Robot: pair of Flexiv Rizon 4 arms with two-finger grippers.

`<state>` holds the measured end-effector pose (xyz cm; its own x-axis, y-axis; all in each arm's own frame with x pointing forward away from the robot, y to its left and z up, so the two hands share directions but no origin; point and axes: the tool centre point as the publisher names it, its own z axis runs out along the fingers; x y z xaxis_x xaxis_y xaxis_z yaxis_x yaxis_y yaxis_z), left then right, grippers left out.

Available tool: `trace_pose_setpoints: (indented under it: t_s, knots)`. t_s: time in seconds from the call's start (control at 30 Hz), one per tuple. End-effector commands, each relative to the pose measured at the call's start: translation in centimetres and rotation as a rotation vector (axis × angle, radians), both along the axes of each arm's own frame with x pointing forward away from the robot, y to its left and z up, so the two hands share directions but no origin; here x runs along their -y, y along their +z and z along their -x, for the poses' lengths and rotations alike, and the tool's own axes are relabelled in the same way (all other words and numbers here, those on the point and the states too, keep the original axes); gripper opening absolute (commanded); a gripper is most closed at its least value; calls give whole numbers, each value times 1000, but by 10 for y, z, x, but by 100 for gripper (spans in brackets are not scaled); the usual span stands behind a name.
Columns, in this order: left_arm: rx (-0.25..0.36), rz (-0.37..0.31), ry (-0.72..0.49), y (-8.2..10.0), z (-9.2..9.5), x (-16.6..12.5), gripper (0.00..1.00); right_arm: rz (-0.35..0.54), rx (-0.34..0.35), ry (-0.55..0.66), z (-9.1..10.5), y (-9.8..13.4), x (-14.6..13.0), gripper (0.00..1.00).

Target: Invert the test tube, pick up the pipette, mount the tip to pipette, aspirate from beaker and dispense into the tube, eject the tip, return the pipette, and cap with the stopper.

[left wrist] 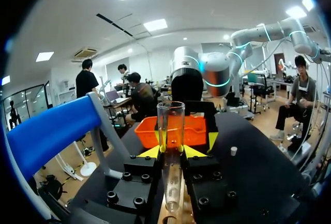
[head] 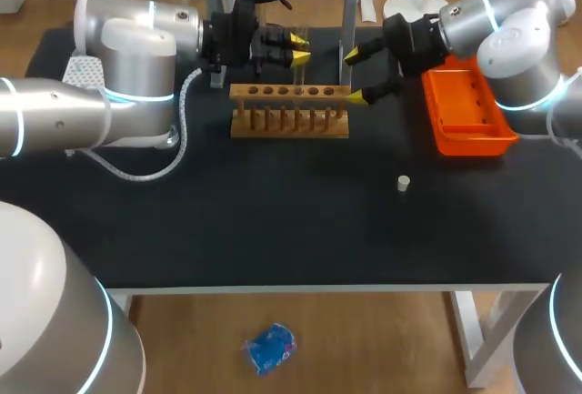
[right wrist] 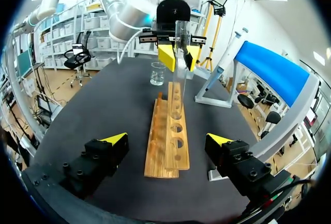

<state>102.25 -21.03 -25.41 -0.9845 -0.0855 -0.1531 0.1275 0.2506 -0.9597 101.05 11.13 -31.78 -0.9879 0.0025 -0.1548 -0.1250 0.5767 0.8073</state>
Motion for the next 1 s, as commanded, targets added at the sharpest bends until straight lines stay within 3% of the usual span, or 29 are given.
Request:
trace_pose_setpoints:
  t_s: [0.03, 1.0]
  knots:
    - [-10, 1, -11, -7, -5, 1, 0, 0, 0, 2, -1, -1, 0, 100]
    - [-53, 1, -10, -34, -8, 2, 0, 0, 0, 2, -1, -1, 0, 100]
